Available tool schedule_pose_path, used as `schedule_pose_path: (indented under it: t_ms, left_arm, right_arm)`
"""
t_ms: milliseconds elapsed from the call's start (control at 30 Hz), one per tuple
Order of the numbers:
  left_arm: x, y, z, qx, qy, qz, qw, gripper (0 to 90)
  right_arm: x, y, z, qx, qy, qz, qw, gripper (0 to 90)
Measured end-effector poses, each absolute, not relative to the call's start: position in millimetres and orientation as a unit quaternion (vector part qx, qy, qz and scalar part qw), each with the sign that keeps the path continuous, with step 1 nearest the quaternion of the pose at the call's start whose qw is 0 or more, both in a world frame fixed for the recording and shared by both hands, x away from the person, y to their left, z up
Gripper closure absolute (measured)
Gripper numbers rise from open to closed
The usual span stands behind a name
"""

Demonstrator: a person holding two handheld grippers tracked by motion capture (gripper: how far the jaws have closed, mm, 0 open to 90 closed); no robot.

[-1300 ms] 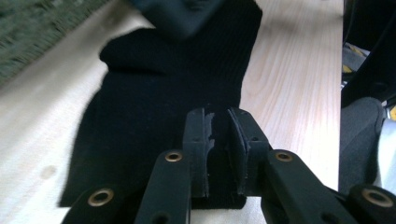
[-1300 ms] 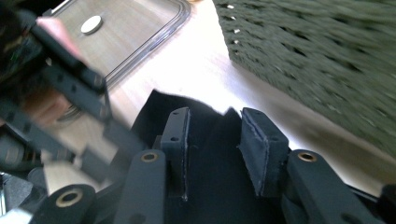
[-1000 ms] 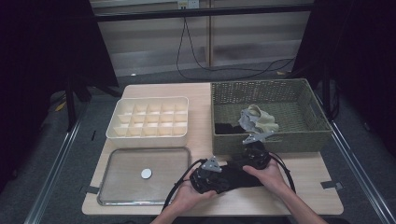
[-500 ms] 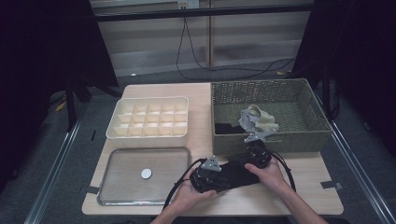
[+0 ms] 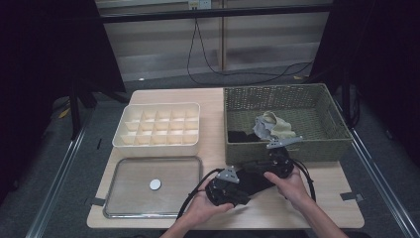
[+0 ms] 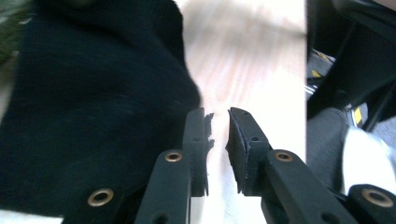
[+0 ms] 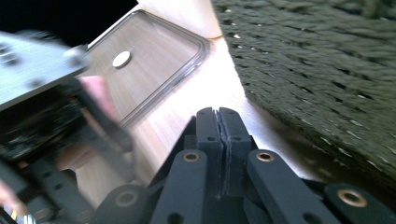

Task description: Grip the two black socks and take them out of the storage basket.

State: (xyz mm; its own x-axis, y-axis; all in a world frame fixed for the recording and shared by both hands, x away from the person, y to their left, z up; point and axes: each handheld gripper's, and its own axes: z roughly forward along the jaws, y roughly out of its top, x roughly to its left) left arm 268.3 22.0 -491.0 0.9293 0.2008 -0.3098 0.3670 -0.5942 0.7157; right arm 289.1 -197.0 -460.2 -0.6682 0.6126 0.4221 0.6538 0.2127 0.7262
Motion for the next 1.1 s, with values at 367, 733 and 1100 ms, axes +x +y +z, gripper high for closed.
schedule_pose_path:
  t_ms: [367,733,1100]
  left_arm:
    - [277.7,16.7,-498.8,0.896,0.178,-0.087,0.397,77.6]
    - [280.8,18.7,-502.4,0.891,0.188,-0.068,0.407,77.3]
    - [283.6,22.8,-501.3,0.894,0.192,-0.054,0.401,76.4]
  right_arm:
    - [263.4,-187.8,-449.7,-0.384,-0.785,-0.486,0.025,88.2]
    - [238.7,-192.4,-453.7,-0.386,-0.787,-0.480,0.036,88.2]
    - [224.0,-185.1,-470.6,-0.377,-0.799,-0.464,0.060,88.1]
